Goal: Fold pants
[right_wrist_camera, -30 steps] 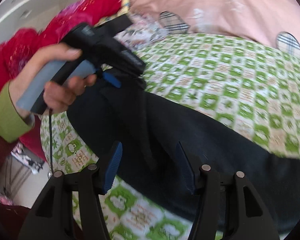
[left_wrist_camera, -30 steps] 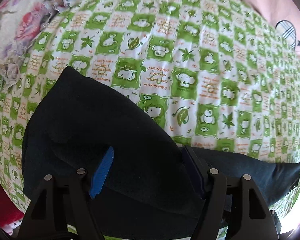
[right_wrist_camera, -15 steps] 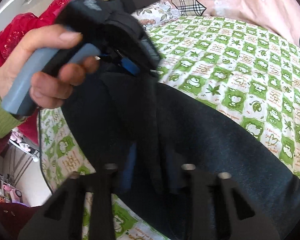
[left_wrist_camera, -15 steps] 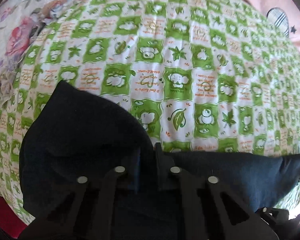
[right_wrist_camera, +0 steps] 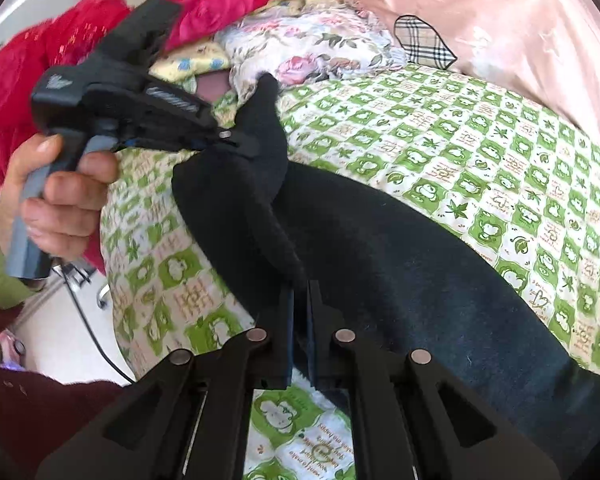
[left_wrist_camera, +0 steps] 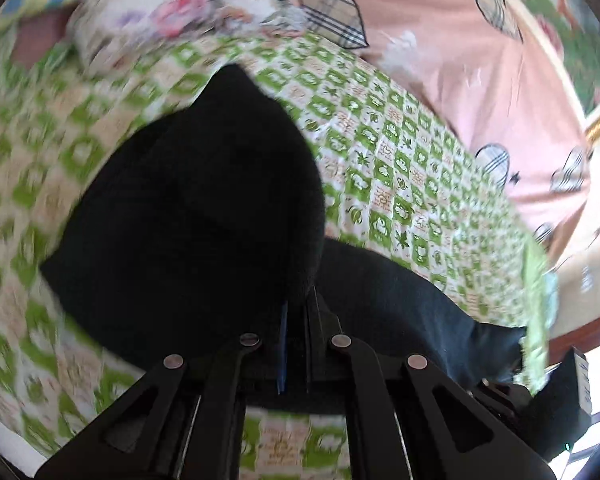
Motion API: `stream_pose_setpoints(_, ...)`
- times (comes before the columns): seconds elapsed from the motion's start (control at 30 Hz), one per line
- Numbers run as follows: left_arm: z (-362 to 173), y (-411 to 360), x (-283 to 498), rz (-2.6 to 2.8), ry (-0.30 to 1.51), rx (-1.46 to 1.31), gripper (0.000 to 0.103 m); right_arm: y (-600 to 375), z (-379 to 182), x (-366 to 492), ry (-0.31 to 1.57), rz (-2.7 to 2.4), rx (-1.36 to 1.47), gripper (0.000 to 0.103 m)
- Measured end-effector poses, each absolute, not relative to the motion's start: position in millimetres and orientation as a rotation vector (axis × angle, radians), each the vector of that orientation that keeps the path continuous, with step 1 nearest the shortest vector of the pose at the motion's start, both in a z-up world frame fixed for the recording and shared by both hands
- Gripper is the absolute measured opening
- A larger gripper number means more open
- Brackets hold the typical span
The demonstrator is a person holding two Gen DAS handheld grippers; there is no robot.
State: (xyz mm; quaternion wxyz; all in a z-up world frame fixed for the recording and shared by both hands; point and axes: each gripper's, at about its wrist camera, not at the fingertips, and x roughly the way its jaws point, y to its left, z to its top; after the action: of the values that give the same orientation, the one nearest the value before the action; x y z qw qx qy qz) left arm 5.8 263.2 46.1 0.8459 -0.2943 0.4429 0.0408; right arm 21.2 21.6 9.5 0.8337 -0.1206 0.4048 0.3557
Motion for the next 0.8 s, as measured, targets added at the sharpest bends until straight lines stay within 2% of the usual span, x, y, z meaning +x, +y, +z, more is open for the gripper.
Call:
stream_pose_setpoints(0.37,0.6,277.9,-46.4,0.037,0.860,-0.787,0.004,31.5,4.6,12.0,0.876,0.730,-0.338,0.006)
stream_pose_setpoints(0.73,-29.4,285.5,-57.2,0.007,0.871,-0.841,0.006,36.0,-2.3,15.6,0.924,0.716,-0.375,0.006)
stream_pose_setpoints(0.8,-30.2,288.3,-59.3,0.011,0.877,-0.842,0.008,37.8,-3.4,13.9,0.924,0.710,-0.380,0.009)
